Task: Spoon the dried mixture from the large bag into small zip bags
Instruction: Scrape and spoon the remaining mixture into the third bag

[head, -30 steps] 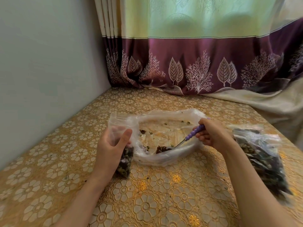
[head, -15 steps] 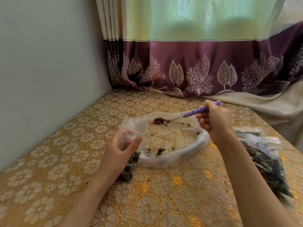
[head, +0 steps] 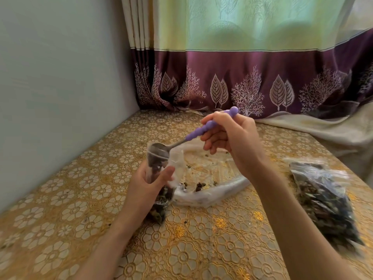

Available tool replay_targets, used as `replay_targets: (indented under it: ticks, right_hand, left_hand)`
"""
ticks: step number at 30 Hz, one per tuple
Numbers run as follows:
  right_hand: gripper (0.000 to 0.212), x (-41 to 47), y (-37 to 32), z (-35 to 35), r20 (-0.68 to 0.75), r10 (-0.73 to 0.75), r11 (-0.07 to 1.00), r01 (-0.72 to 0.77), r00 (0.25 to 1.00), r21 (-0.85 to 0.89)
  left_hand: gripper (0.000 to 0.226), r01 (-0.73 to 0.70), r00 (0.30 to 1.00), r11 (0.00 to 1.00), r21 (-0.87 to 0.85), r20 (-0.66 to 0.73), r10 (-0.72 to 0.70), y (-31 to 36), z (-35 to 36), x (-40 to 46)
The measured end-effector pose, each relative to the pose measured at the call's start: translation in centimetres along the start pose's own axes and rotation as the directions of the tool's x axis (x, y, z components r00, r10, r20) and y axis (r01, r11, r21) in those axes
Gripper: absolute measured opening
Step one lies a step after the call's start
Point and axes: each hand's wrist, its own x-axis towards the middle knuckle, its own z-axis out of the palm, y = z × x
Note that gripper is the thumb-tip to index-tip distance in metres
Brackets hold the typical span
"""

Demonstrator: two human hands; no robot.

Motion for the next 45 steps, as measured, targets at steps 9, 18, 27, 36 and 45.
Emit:
replay_targets:
  ticks: [9,18,27,36,45]
  right_hand:
    - [0.027,0.5,-0.2,-2.3,-0.125,-0.005,0.999,0.009,0.992,0.031]
    - [0.042,0.7,4.1,-6.4,-0.480,0.084,0.982,-0.153,0.873,-0.107]
    - [0.040,0.8,6.2,-8.9,-0.402,0.011,0.878,-0.201,0.916,-0.434]
    - [0.038,0.7,6.2,-7.1,-0.341,0.121,0.915,-0.237,0.932,-0.325]
    - [0.039,0.2,5.6,-6.4,-0.145,0.315,0.907,-0.343,0.938,-0.243]
  left_hand:
    - [0.056,0.014,0.999,1.000,0.016,-0.030,-0.013,-0.2,-0.3,0.0]
    - [0.050,0.044,0.988,0.999,-0.012,-0.147,-0.046,0.2,-0.7,-0.1]
    - [0.054,0.028,0.991,1.000,0.008,-0.131,-0.026,0.1,-0.5,-0.1]
    - [0.053,0.031,0.991,0.999,0.009,-0.127,-0.029,-0.2,-0.5,-0.1]
    - [0.054,0.029,0.992,1.000,0.008,-0.125,-0.028,-0.4,-0.5,0.0]
